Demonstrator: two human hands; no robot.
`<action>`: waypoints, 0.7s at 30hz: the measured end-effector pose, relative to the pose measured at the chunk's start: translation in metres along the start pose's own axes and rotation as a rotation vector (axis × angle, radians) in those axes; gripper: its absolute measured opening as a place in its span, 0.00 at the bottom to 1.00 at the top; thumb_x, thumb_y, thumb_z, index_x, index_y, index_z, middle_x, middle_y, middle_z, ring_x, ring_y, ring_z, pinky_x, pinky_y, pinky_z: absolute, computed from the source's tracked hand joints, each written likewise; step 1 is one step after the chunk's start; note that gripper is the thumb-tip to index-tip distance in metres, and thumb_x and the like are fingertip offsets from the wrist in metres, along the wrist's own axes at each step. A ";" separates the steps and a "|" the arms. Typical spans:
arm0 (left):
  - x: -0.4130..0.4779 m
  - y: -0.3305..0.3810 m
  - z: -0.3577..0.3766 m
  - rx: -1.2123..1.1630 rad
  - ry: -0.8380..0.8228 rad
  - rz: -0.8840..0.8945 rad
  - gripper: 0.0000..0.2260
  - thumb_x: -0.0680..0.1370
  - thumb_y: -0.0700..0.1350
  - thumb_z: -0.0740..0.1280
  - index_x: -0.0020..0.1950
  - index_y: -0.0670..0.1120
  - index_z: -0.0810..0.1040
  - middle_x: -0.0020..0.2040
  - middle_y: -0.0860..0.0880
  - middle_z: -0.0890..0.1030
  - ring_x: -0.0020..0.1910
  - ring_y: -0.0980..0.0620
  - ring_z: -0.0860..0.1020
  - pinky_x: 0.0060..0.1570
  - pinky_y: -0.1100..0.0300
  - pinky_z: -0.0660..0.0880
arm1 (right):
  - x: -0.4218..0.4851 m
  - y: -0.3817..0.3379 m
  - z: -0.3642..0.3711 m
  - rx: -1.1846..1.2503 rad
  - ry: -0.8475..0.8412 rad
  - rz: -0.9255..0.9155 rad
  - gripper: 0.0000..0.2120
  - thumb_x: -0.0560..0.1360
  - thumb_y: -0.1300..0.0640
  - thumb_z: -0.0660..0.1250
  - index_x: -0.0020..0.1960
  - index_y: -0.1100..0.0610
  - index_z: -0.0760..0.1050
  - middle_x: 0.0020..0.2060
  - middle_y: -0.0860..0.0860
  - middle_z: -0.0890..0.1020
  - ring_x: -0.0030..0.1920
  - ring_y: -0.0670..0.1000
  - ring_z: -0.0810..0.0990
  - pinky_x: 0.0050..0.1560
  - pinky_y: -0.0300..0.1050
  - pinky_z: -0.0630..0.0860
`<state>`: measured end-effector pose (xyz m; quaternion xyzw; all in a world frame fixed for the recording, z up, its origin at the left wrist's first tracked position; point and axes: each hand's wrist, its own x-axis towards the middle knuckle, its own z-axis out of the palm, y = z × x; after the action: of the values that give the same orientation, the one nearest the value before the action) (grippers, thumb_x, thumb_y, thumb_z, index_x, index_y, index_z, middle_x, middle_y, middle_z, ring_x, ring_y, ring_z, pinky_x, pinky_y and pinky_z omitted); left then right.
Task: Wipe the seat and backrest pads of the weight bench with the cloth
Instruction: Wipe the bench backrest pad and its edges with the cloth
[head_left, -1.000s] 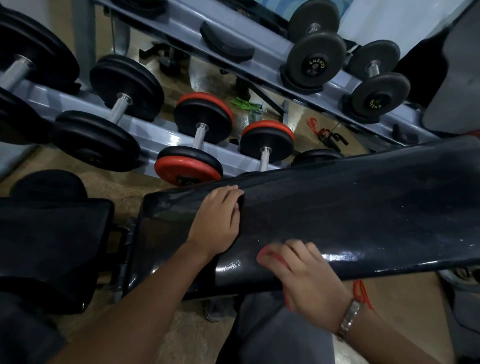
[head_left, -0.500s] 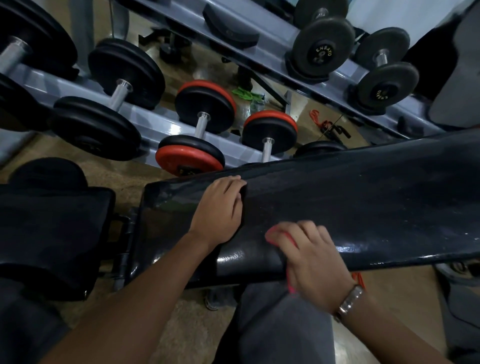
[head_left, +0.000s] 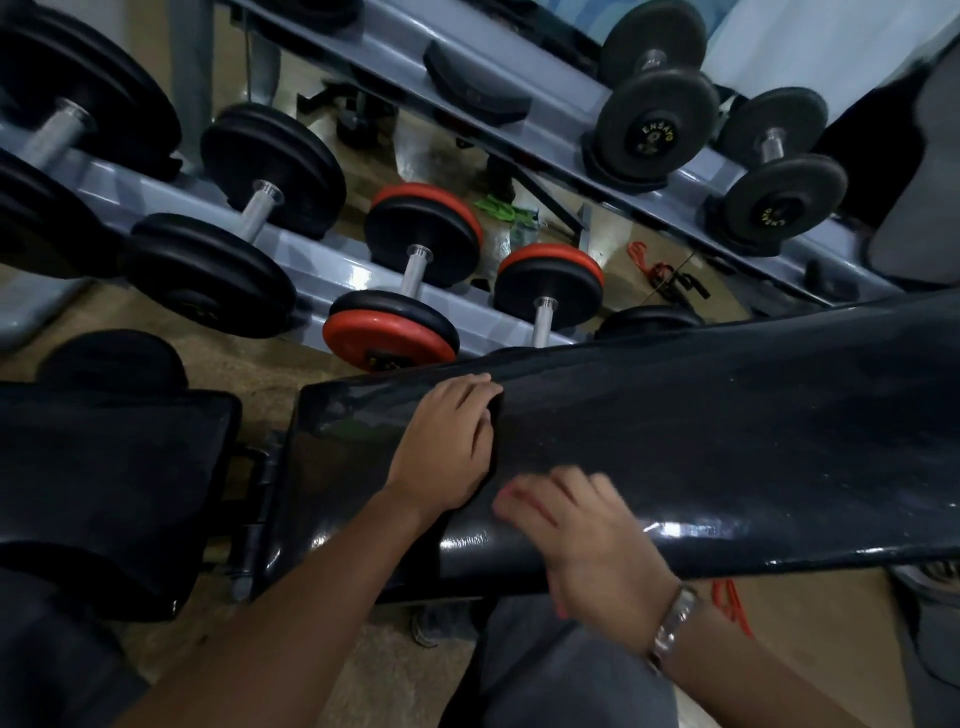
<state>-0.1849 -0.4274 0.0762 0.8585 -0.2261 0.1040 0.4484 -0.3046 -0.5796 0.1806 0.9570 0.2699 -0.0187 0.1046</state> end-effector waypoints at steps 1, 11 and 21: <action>0.000 0.000 0.000 -0.006 0.001 -0.006 0.17 0.80 0.41 0.60 0.67 0.43 0.77 0.69 0.45 0.77 0.68 0.45 0.73 0.71 0.50 0.67 | -0.003 0.003 -0.001 0.023 -0.019 -0.064 0.30 0.61 0.53 0.63 0.64 0.48 0.75 0.62 0.44 0.77 0.51 0.53 0.75 0.46 0.51 0.72; -0.001 -0.003 0.000 -0.032 -0.001 -0.015 0.20 0.77 0.42 0.57 0.68 0.44 0.76 0.69 0.46 0.77 0.70 0.47 0.73 0.72 0.51 0.67 | 0.017 0.012 -0.005 0.006 -0.009 -0.023 0.28 0.64 0.51 0.67 0.64 0.48 0.75 0.61 0.45 0.77 0.50 0.53 0.74 0.47 0.51 0.71; -0.002 -0.002 -0.001 -0.058 0.021 -0.018 0.22 0.74 0.41 0.58 0.67 0.43 0.77 0.68 0.46 0.78 0.69 0.46 0.74 0.72 0.50 0.67 | 0.047 0.034 -0.004 -0.068 0.056 0.147 0.21 0.68 0.54 0.61 0.61 0.48 0.77 0.54 0.47 0.78 0.47 0.55 0.73 0.44 0.52 0.69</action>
<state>-0.1853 -0.4251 0.0745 0.8460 -0.2165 0.1024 0.4763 -0.2472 -0.5828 0.1862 0.9703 0.2022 0.0247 0.1304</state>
